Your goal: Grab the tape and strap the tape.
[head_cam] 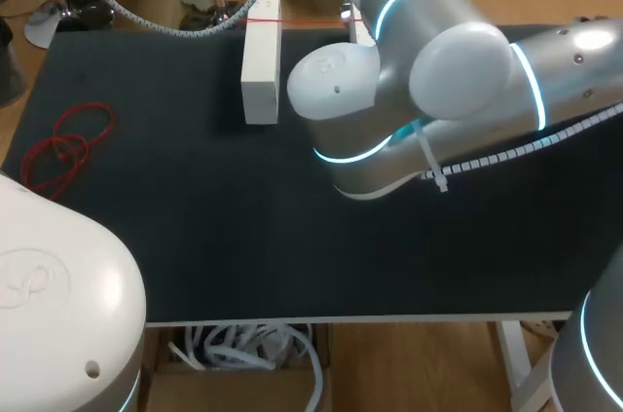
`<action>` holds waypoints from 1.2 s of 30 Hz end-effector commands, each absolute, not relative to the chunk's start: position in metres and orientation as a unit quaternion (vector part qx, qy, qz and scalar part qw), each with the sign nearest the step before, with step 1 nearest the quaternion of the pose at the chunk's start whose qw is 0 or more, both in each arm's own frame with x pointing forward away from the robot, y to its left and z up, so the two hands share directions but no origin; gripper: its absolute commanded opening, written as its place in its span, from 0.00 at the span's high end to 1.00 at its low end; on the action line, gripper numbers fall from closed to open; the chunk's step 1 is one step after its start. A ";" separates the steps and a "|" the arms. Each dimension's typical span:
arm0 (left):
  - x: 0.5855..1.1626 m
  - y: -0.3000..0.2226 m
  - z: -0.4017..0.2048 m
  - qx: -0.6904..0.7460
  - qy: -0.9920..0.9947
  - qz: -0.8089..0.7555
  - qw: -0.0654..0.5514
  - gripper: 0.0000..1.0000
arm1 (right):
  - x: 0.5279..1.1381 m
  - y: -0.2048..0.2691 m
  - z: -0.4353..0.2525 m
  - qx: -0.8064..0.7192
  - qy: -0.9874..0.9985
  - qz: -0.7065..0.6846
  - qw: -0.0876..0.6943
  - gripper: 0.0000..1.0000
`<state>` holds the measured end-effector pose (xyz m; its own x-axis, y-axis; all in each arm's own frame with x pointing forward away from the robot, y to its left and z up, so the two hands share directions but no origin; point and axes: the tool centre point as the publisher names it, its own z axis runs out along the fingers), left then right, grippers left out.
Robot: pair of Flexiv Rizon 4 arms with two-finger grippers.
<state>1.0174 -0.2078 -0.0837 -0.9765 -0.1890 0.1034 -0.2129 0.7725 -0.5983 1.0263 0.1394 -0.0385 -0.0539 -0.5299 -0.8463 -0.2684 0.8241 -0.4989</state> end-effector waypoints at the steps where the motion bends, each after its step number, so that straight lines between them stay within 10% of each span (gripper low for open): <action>1: 1.016 -0.207 -0.084 0.107 -0.941 0.320 0.018 1.00 | 1.025 0.145 -0.038 -0.277 0.720 -0.111 0.627 1.00; 36: 1.016 -0.207 -0.084 0.107 -0.941 0.320 0.018 1.00 | 1.028 0.148 -0.042 -0.291 0.719 -0.120 0.619 1.00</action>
